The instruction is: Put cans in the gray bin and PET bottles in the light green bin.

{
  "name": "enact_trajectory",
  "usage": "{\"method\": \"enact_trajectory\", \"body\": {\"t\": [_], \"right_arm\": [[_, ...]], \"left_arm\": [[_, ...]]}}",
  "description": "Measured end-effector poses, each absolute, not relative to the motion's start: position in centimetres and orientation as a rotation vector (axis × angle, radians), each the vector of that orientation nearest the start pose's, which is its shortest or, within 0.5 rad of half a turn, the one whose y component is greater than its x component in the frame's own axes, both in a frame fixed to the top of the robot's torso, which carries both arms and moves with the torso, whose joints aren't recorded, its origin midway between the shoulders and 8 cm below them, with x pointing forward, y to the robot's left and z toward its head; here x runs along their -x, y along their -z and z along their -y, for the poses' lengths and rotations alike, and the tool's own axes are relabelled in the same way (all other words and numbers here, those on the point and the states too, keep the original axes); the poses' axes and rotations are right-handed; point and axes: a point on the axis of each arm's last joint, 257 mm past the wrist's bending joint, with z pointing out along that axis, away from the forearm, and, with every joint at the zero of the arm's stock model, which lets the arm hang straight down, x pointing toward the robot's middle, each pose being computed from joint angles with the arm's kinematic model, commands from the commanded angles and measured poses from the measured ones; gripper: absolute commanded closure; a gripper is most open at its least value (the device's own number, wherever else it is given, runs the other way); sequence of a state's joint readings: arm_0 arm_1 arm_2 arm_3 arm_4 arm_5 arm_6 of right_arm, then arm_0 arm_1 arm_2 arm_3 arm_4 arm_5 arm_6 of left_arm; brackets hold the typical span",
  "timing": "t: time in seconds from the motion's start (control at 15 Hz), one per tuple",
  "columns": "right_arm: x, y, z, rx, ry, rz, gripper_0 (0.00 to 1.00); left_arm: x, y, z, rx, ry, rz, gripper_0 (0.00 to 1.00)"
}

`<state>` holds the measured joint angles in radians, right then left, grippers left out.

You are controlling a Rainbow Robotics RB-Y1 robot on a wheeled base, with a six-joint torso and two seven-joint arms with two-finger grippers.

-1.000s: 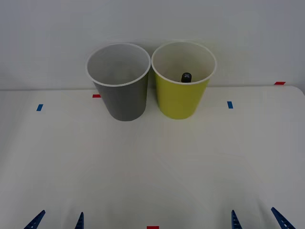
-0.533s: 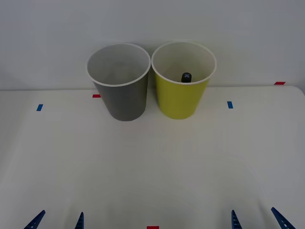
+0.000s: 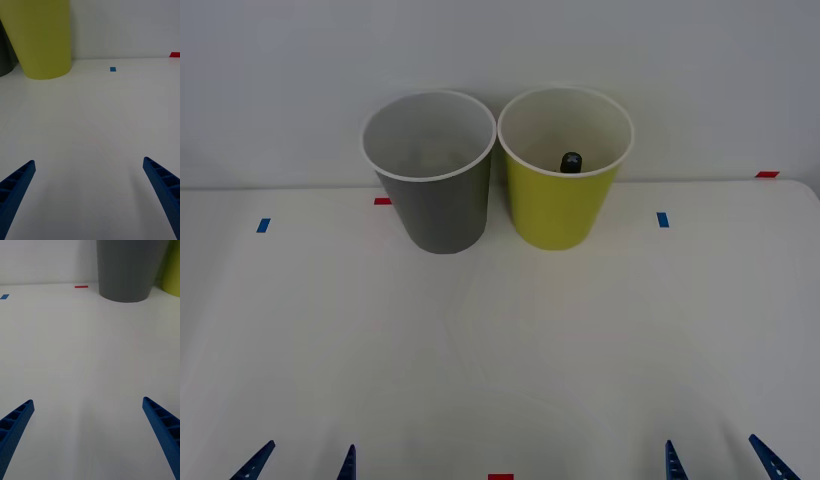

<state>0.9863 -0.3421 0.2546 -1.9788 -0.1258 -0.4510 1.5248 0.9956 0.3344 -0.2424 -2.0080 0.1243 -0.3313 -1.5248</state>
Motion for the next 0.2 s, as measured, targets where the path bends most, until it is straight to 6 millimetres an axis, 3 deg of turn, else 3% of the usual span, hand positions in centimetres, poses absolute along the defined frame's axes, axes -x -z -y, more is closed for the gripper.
{"method": "enact_trajectory", "body": {"t": [0.2], "right_arm": [[-23.36,29.96,25.29,0.035,-0.057,-1.724,0.00]], "left_arm": [[-23.15,31.76,-25.74,-0.028,0.040,-1.819,0.00]]}}
